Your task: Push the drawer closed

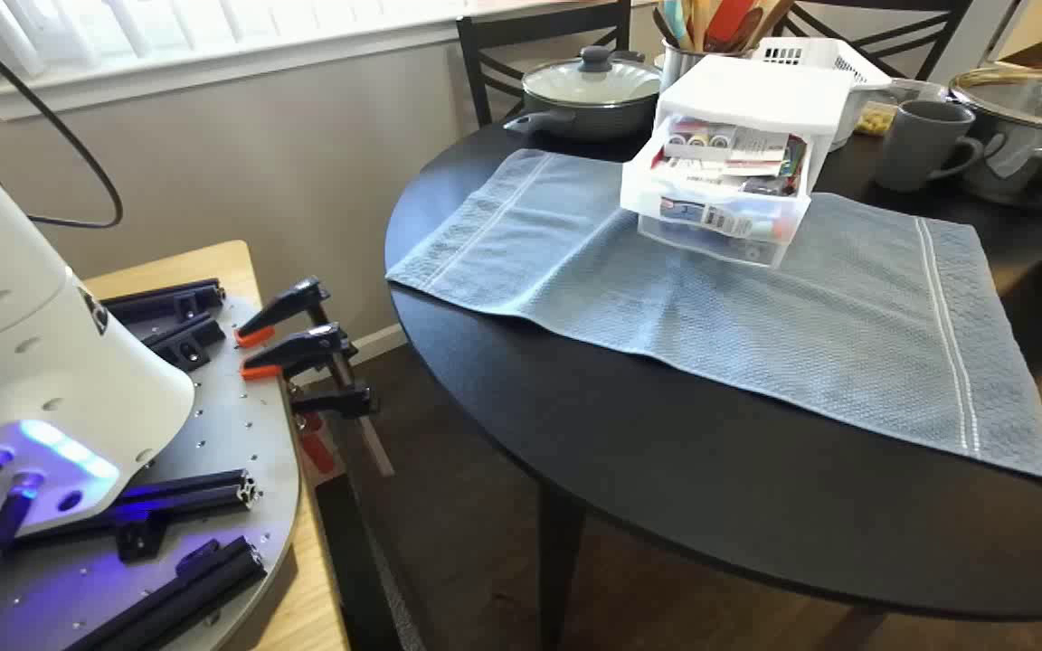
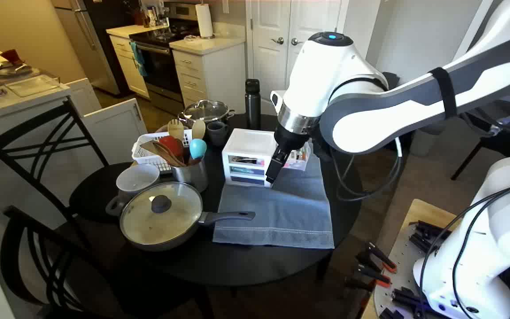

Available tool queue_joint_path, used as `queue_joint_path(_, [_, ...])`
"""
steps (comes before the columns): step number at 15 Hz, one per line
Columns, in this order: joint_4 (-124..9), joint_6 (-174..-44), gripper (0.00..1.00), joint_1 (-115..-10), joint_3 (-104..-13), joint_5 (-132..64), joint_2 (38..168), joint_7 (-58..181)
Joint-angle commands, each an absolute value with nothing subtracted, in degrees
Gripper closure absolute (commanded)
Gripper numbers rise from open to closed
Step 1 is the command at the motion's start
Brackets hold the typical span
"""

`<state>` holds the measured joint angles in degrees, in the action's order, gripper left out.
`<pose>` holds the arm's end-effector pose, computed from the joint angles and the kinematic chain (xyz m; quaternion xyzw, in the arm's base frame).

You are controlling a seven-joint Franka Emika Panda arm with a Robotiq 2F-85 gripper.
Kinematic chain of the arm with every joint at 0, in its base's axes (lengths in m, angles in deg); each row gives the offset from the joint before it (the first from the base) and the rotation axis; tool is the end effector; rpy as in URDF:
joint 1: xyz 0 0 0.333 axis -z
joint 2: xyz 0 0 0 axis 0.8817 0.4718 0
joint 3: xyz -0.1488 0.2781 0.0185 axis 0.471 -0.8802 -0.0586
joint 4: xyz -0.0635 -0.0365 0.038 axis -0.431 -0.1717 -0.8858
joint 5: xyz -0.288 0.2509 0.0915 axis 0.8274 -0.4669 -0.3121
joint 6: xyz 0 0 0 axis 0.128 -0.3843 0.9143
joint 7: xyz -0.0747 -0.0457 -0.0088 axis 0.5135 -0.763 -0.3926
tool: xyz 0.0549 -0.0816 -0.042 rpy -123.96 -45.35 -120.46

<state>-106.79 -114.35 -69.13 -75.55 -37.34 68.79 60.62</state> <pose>0.4316 0.1615 0.4303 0.9807 0.1398 0.1369 0.0040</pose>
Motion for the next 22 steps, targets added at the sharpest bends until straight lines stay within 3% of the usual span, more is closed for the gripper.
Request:
queue_joint_path(1, [-106.7,-114.2,0.0,-70.0,-74.7,-36.9,68.8,60.9])
queue_joint_path(15, [-106.6,-114.6,0.0,-69.7,-74.4,-36.6,68.8,61.0])
queue_joint_path(22, [-105.2,-120.2,0.0,-65.3,-69.3,-37.9,68.5,65.7])
